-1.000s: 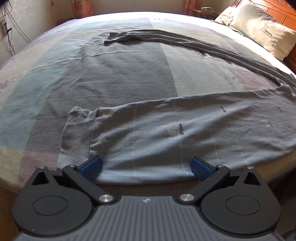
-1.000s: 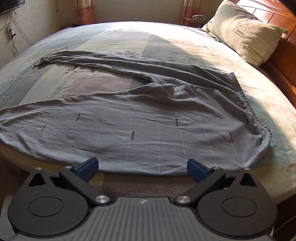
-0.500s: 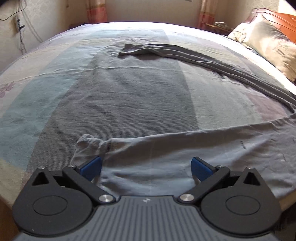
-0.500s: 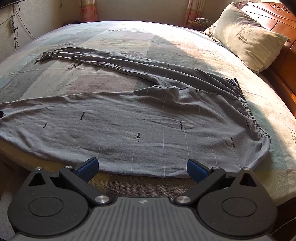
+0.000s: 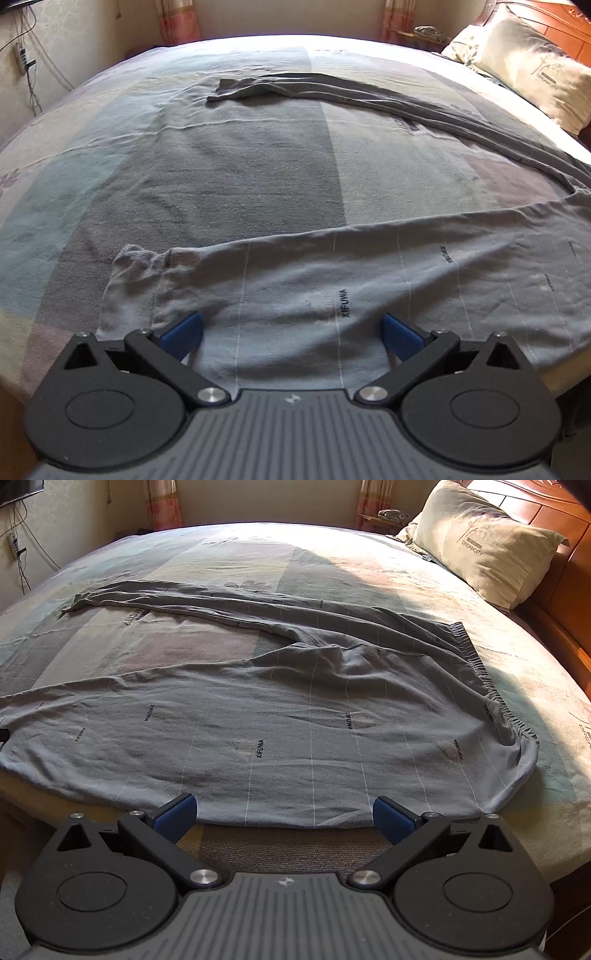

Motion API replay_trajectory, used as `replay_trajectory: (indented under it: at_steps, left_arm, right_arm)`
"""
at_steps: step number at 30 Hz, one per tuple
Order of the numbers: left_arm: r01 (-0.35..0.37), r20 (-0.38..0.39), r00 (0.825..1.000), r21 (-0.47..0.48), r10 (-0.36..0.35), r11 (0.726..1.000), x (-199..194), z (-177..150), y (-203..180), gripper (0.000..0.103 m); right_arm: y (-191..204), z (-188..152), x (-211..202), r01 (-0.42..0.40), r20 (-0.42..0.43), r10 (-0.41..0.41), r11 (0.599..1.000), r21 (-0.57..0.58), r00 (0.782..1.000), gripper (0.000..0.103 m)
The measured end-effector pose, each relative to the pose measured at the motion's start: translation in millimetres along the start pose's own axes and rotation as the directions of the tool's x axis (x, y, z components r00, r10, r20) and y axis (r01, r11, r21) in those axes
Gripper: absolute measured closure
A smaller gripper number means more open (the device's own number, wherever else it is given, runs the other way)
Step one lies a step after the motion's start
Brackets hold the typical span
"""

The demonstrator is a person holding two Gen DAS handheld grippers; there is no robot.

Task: Fold clothes

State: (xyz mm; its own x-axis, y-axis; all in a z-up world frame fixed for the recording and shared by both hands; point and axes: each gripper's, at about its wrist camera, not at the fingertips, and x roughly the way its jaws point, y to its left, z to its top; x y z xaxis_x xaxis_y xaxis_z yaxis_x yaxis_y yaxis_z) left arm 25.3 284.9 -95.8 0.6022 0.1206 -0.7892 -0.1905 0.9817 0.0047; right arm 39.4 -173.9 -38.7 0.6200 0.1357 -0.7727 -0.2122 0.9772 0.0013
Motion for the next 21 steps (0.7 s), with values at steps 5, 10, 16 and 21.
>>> replay_trajectory:
  at_steps: [5, 10, 16, 21]
  left_arm:
    - [-0.027, 0.011, 1.000, 0.040, 0.026, 0.999, -19.3, 12.3, -19.4, 0.001]
    - [0.087, 0.030, 0.995, 0.197, -0.095, 0.976, -34.0, 14.9, -77.6, 0.001]
    - [0.122, -0.024, 0.992, 0.250, -0.120, 0.960, -12.2, 6.0, -127.3, 0.001]
    - [0.142, -0.027, 0.990, 0.208, -0.139, 0.968, -4.1, -5.5, -128.5, 0.000]
  right_arm:
    - [-13.2, -2.8, -2.8, -0.005, 0.013, 0.004, 0.999, 0.042, 1.000, 0.000]
    - [-25.4, -4.7, -4.0, -0.007, 0.023, 0.005, 0.998, 0.067, 1.000, 0.000]
    - [-44.1, 1.6, -3.1, 0.001, 0.037, -0.004, 0.997, 0.073, 0.999, 0.000]
    - [-54.7, 40.3, 10.8, -0.032, 0.077, 0.030, 0.999, 0.029, 0.997, 0.000]
